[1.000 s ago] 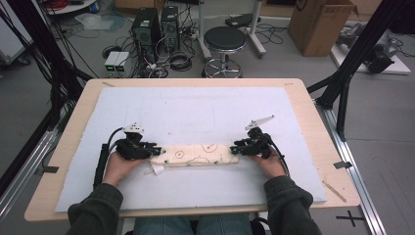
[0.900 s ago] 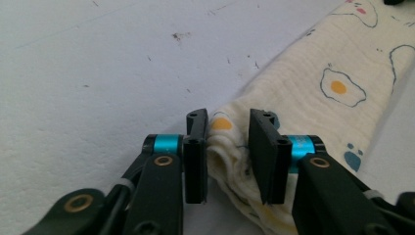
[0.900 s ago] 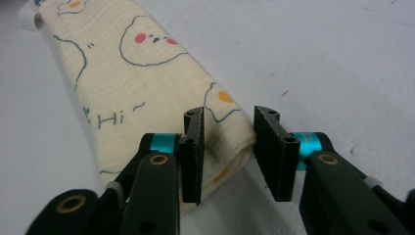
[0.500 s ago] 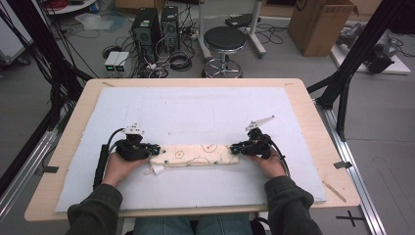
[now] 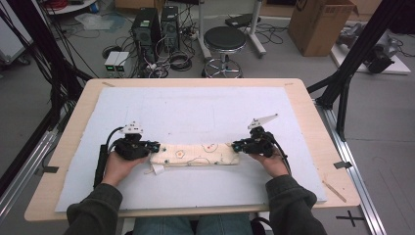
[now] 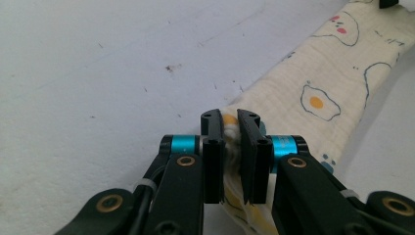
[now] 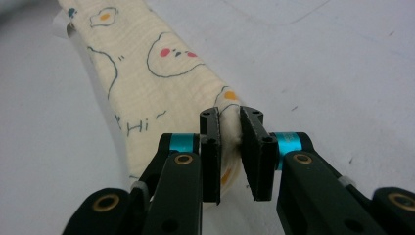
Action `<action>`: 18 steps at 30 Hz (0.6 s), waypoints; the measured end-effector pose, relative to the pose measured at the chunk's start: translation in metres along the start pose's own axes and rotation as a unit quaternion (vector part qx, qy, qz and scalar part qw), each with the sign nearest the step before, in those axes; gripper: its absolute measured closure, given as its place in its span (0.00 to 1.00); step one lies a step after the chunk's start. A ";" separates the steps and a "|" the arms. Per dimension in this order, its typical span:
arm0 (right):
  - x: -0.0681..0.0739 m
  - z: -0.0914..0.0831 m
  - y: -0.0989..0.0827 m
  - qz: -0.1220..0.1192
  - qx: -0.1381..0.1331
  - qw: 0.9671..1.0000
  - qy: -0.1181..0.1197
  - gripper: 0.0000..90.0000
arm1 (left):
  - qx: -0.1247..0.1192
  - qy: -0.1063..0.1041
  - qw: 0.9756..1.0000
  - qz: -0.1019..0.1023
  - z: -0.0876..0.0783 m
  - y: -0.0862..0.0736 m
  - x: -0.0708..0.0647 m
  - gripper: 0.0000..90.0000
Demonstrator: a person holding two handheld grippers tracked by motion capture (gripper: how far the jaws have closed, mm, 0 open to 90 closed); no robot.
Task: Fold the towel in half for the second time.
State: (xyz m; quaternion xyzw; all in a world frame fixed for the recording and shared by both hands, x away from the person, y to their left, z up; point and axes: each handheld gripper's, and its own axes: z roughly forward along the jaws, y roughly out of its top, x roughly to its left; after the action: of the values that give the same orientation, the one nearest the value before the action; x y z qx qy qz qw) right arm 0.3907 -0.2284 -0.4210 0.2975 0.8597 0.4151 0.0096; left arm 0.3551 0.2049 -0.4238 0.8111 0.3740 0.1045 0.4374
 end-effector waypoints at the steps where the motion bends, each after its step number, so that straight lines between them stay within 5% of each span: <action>1: 0.000 0.000 0.001 0.000 0.000 1.000 -0.001 0.88 | 0.001 0.002 1.000 0.000 0.000 0.002 0.000 0.90; 9: -0.003 -0.001 0.013 -0.006 0.011 1.000 -0.029 0.88 | -0.006 0.018 1.000 0.000 0.002 0.018 0.003 0.90; 18: -0.012 0.001 0.028 -0.004 0.003 0.999 -0.033 0.88 | -0.023 0.038 0.999 -0.031 0.007 0.020 0.016 0.91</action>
State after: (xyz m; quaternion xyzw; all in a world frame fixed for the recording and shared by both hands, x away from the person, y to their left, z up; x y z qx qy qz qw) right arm 0.4149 -0.2209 -0.4042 0.3080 0.8613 0.4022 0.0390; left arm 0.3800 0.2055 -0.4151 0.7840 0.4133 0.1304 0.4444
